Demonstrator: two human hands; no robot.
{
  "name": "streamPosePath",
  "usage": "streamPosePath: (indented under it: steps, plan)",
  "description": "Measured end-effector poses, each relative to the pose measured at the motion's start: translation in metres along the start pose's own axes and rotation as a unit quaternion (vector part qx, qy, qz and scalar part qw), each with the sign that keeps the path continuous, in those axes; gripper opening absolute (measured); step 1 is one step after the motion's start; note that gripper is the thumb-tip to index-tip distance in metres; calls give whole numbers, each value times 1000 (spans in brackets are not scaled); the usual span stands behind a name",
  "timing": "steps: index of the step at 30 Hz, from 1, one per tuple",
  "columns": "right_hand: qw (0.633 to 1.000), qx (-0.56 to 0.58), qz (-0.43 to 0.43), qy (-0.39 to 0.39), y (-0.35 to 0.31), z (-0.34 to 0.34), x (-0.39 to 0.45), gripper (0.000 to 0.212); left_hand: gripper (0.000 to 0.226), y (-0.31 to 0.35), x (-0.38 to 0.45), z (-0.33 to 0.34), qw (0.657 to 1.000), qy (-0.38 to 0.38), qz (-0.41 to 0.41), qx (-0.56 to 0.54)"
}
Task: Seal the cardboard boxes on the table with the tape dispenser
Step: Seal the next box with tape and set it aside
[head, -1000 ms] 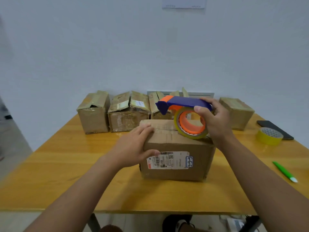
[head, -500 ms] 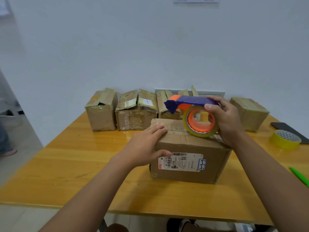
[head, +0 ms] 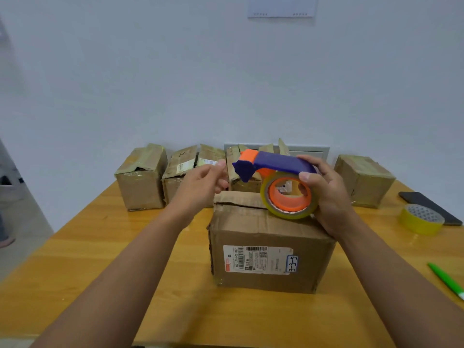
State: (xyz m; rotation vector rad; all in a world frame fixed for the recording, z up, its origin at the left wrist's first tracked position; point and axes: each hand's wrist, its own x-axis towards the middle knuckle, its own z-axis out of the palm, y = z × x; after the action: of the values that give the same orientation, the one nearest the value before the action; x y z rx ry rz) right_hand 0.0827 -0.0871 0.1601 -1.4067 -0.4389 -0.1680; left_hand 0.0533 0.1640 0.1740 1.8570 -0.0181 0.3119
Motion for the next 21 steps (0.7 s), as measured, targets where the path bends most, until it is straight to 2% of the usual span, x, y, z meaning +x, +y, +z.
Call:
streamPosePath:
  steps: [2, 5, 12, 18, 21]
  plan:
    - [1000, 16, 0, -12, 0, -1, 2, 49, 50, 10, 4, 1, 997, -13, -59, -56]
    - [999, 34, 0, -28, -3, 0, 6, 53, 57, 20, 5, 2, 982, -88, -122, -110]
    - [998, 58, 0, -39, -4, 10, 16, 51, 38, 20, 11, 3, 933, -138, -130, -304]
    - [996, 76, -5, -40, -7, 15, 17, 45, 23, 15, 11, 1, 923, -147, -120, -334]
    - [996, 79, -5, -37, -7, 14, 16, 46, 24, 15, 12, 0, 921, -153, -124, -337]
